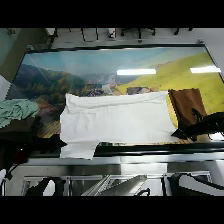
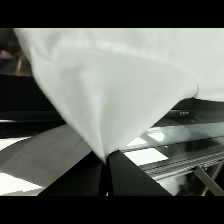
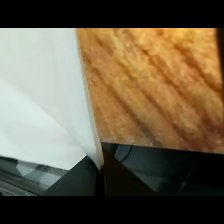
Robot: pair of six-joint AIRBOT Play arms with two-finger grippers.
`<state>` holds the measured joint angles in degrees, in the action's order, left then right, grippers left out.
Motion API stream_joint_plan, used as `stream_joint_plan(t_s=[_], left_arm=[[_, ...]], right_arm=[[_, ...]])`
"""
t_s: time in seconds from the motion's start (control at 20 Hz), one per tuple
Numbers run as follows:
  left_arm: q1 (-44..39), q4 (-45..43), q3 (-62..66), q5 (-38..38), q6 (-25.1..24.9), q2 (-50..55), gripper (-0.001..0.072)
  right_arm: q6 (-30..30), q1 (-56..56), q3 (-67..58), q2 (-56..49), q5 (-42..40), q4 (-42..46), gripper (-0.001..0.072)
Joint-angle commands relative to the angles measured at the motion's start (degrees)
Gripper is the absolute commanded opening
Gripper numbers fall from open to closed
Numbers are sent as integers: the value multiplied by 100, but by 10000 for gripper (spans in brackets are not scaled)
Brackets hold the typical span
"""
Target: Fold the shirts.
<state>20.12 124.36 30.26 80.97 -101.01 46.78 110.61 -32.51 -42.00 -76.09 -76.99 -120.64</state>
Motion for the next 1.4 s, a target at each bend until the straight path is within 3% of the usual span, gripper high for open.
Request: stream_joint_plan(t_s=[0.0,0.1,0.35,0.6,0.9,1.3,1.35], left_arm=[[4,-42,0,481,216,-437,15],[4,28,20,435,216,-376,15],[-319,472,1460,-424,186,940,15],[-1071,468,3539,-1167,258,2909,15],[-1508,446,4883,-1641,262,4878,16],[-1515,435,5788,-1628,264,5969,16],[-1515,437,5849,-1626,264,5982,57]], right_arm=[[-616,-20,9,238,-133,564,20],[-664,-13,4,240,-52,398,20],[216,168,-662,181,831,-1709,20],[216,1023,-2251,-750,1709,-1700,21],[350,1626,-3230,-2197,2142,-1696,21],[350,1427,-3480,-2564,2229,-1480,22],[459,1399,-3484,-2564,2181,-1484,30]])
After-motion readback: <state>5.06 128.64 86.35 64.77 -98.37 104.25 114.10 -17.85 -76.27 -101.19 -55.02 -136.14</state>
